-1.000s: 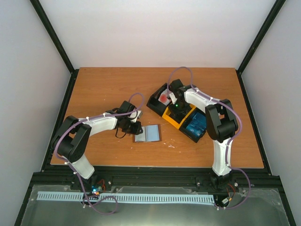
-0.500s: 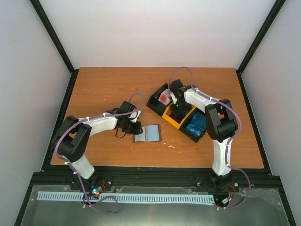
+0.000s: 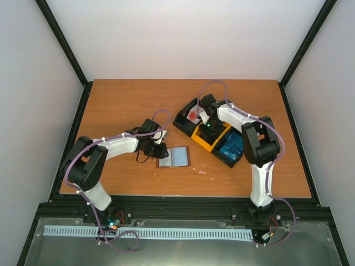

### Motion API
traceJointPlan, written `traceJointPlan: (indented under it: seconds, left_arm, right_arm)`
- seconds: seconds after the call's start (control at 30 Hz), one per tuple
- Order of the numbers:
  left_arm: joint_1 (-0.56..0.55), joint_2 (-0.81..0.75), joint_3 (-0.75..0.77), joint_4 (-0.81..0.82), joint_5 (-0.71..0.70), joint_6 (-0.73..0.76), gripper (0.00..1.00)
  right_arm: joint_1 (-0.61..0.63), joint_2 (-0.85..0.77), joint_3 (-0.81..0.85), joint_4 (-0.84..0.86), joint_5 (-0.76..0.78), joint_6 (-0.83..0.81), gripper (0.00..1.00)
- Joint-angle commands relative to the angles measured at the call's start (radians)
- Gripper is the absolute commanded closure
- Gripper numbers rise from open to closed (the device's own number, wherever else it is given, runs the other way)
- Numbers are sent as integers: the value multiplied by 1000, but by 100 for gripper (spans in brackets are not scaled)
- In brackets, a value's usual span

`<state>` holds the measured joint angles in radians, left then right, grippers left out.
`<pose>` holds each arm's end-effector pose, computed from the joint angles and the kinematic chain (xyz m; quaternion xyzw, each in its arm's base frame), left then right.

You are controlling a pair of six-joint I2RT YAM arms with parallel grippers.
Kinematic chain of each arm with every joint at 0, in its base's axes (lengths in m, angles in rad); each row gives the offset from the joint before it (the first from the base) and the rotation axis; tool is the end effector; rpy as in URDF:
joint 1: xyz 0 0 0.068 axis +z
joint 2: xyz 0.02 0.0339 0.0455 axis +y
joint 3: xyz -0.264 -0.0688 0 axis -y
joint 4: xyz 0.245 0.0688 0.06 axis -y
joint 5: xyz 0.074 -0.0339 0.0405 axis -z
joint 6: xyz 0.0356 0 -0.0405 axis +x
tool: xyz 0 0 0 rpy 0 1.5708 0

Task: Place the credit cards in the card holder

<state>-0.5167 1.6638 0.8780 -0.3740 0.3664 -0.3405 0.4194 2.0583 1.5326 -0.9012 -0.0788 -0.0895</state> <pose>0.2571 -0.1608 0.1472 0.1217 0.9556 -0.2456 0.1084 0.3655 0.1660 0.1673 -0.2536 0.9638 0.0505 0.0644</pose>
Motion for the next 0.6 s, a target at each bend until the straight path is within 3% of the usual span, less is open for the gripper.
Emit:
traceJointPlan:
  seconds: [0.0, 0.57]
  left_arm:
    - [7, 13, 15, 14, -4, 21, 80]
    - [7, 7, 13, 15, -7, 13, 80]
  right_arm:
    - [-5, -25, 13, -34, -75, 4, 55]
    - [-23, -36, 29, -64, -150, 26, 64]
